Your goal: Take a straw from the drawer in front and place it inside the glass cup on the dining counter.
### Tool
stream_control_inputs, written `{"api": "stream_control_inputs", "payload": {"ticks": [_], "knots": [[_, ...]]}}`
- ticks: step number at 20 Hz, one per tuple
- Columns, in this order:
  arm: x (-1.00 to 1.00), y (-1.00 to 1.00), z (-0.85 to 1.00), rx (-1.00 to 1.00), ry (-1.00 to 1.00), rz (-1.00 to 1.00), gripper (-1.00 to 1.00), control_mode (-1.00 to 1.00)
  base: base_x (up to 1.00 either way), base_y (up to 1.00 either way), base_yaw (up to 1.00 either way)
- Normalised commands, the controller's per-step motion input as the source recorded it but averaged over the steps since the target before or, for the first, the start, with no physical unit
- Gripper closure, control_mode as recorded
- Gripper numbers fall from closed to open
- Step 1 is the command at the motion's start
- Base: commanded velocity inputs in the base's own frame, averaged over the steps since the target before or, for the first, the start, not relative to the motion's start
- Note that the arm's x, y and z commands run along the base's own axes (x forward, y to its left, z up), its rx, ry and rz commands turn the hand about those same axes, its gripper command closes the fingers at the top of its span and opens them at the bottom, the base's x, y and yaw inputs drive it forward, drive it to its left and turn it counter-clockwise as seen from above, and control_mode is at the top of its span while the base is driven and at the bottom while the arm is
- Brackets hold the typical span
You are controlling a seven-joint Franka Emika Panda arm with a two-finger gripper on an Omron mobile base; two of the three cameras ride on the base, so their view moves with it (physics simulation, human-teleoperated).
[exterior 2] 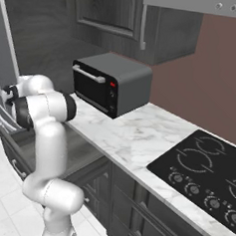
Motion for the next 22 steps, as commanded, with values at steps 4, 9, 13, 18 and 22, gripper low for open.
{"api": "stream_control_inputs", "payload": {"ticks": [4,9,13,18,22], "knots": [[0.16,-0.01,-0.31,0.00,0.00,-0.16,-1.00,-1.00,0.00,0.00,0.00],[0.31,-0.13,-0.33,0.00,0.00,-0.08,-1.00,-1.00,0.00,0.00,0.00],[0.16,-0.11,-0.38,0.01,-0.01,0.00,-1.00,-1.00,0.00,0.00,0.00],[0.16,-0.07,-0.31,0.02,-0.07,0.00,-1.00,-1.00,0.00,0.00,0.00],[0.23,0.00,-0.26,0.05,-0.07,0.00,-1.00,-1.00,0.00,0.00,0.00]]}}
